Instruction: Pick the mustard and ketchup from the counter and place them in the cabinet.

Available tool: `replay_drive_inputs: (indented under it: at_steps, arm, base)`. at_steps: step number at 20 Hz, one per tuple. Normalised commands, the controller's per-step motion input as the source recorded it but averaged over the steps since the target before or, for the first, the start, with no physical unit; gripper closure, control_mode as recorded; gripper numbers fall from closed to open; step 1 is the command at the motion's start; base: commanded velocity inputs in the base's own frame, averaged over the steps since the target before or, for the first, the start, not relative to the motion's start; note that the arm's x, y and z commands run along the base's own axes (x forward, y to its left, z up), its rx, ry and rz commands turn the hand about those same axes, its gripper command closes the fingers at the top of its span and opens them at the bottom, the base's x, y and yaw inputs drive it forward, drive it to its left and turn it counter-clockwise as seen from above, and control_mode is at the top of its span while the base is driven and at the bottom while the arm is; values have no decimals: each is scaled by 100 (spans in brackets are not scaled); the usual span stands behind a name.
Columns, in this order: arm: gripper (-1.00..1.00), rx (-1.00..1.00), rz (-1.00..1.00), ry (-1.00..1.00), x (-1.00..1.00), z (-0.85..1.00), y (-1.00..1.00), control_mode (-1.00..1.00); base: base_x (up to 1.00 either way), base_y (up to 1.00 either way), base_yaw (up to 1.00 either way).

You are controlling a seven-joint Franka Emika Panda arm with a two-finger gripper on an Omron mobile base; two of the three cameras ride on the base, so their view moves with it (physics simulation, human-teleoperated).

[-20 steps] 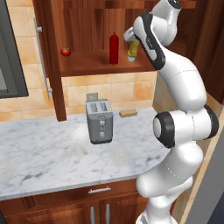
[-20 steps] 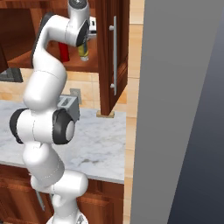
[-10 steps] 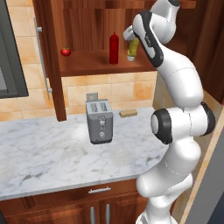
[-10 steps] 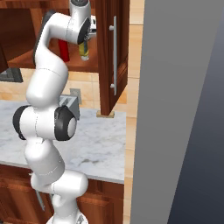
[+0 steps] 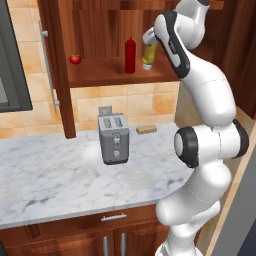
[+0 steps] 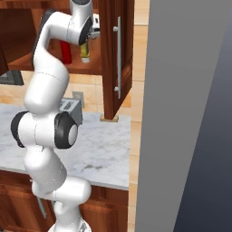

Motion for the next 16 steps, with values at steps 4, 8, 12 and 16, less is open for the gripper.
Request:
replay_drive_inputs:
  at_steps: [4,8,12,16]
  arm:
    - [-100,0,0,-11,-44,-4,0,-100]
    - [-100,0,4,-12,-79,-43,0,-100]
    - [-100,-3,10,-8,-100,-97,2,-100]
    - [-100,-8,9,-3,-100,-100,6,-100]
  base:
    - [0,0,0]
    - [0,0,0]
    - [0,0,0]
    - [0,0,0]
